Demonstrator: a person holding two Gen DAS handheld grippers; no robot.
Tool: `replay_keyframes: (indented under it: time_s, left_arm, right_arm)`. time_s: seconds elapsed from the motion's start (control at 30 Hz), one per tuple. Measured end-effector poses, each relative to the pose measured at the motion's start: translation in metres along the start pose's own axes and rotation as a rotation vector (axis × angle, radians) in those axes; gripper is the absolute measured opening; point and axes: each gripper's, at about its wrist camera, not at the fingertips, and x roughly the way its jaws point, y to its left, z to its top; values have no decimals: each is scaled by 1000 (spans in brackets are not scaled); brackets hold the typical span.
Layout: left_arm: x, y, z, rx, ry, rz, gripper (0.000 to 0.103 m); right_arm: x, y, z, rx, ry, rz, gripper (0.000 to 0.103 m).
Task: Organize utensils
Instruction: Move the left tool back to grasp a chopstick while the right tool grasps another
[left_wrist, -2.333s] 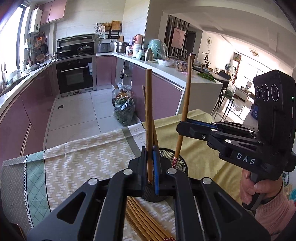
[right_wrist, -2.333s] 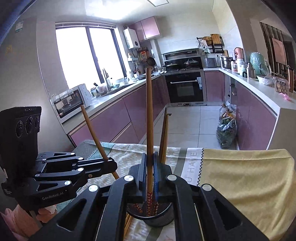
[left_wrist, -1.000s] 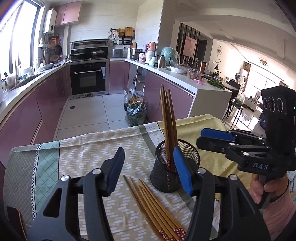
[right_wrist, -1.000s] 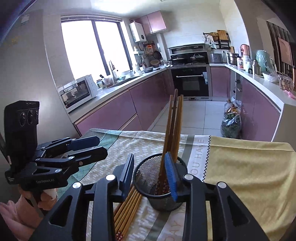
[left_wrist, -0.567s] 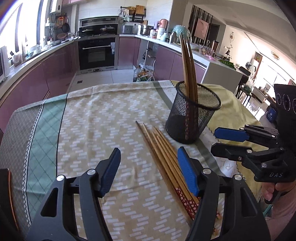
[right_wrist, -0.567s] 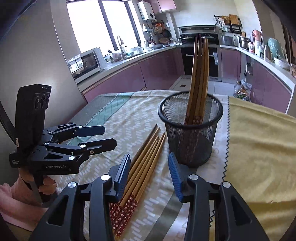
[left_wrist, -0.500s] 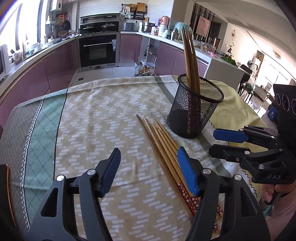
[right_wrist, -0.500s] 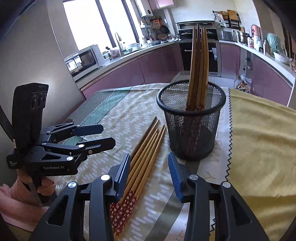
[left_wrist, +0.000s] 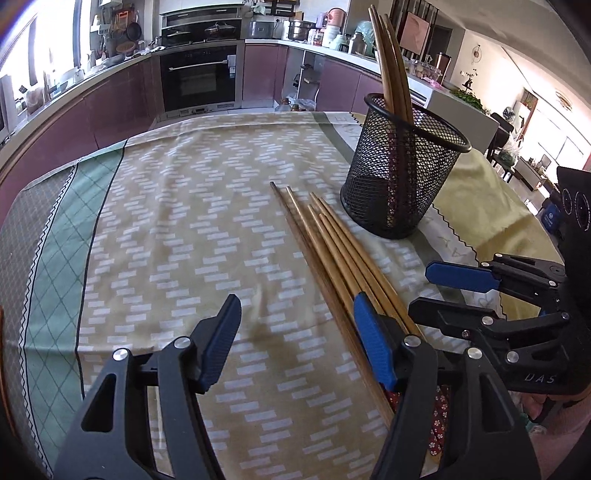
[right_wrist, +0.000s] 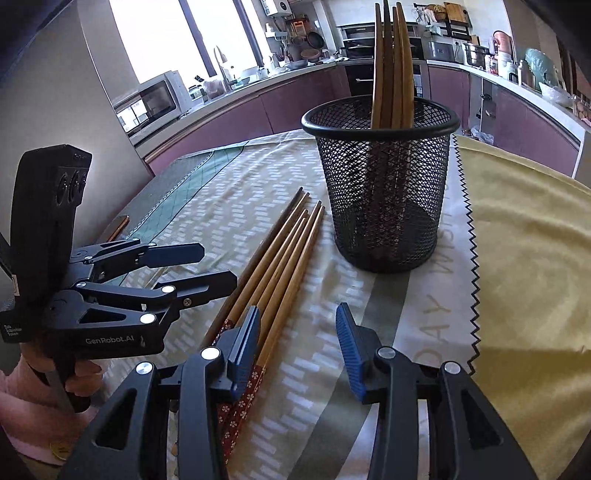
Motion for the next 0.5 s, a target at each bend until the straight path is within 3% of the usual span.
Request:
replay_keyframes:
  time_s: [0.5]
  left_arm:
    - [10, -1, 2, 10, 19, 23, 59]
  right_arm:
    - [8, 9, -2, -31, 19, -45, 37]
